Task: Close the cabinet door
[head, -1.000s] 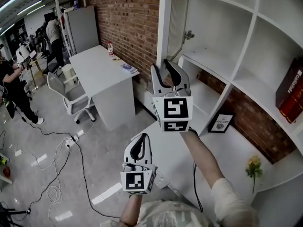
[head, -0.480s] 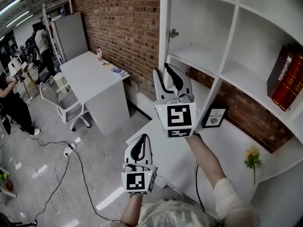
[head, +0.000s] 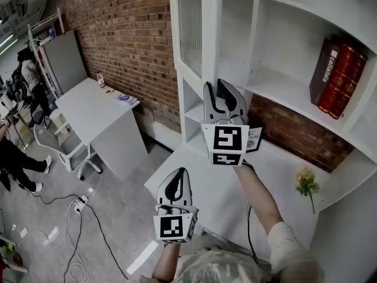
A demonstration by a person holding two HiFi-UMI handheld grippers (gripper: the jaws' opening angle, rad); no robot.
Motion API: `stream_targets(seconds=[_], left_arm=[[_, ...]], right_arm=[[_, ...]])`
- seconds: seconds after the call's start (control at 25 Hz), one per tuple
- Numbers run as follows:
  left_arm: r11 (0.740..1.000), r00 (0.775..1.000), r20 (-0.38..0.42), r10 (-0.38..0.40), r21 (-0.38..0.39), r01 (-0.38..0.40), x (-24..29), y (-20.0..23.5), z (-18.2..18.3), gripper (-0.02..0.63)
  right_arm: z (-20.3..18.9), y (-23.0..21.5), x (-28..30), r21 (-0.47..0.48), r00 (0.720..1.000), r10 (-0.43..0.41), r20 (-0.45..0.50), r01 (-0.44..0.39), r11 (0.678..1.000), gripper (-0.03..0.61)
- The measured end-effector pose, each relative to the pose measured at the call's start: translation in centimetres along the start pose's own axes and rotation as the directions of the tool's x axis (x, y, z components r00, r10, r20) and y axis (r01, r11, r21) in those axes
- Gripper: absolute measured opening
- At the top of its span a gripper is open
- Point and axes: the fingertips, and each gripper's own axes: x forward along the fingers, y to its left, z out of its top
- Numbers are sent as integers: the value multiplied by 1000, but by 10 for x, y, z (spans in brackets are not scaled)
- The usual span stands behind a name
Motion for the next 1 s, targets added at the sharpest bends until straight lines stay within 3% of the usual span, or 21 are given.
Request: stream_targets(seconds=[0.12, 0.28, 0.4, 1.0], left_arm=[[999, 999, -18, -47, -3, 47, 8, -15, -8, 14], [995, 994, -57, -99, -27, 97, 18, -33, -20, 14], [992, 991, -45, -126, -20, 125, 25, -43, -19, 14], [996, 992, -86, -92, -24, 90, 30, -26, -37, 14]], right_arm=[[-13, -30, 6, 8, 997, -57, -47, 57, 998, 104], [-16, -30, 8, -51, 996, -78, -41, 76, 996, 104], [-20, -38, 9, -37, 992, -115, -53, 113, 993, 106], [-39, -80, 24, -25, 968, -218, -126, 217, 976, 117]])
